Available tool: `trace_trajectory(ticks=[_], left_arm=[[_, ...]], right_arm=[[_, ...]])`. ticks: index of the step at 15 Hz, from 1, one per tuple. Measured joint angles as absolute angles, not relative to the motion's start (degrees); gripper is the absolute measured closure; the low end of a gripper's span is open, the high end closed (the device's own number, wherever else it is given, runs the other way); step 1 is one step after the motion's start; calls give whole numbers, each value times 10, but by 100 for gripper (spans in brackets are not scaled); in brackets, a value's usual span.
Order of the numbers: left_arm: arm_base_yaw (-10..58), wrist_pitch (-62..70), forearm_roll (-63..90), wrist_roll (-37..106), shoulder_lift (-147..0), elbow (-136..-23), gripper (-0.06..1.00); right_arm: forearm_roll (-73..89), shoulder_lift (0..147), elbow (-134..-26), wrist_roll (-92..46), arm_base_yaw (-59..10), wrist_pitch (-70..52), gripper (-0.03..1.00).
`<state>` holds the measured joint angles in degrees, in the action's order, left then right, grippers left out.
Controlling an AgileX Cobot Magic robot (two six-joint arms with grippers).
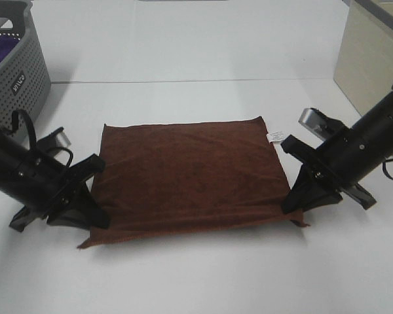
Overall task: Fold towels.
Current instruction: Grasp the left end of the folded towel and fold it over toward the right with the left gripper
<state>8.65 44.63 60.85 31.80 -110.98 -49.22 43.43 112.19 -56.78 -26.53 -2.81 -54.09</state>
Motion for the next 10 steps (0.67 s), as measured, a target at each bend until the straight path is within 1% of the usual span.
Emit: trace_trajectory(ticks=[3,5,7,8,10], left_arm=[[86,405,608,297,-1104,-553,94],[86,374,608,282,-1105,-597,94],[86,358,606,280,-1120,-649,94],[86,347,603,280,-1144,-692,94],[86,337,598,280,-1182,-745,94]], right_arm=[[429,1122,-656,-266,-28,-535,97],[430,1130,-733,-266,-28,-535,97],[429,1168,-821,-263,-28,-548,97],[425,1209,-876,-252,-28,-552,97],[420,1261,-936,-246,-28,-554,97]])
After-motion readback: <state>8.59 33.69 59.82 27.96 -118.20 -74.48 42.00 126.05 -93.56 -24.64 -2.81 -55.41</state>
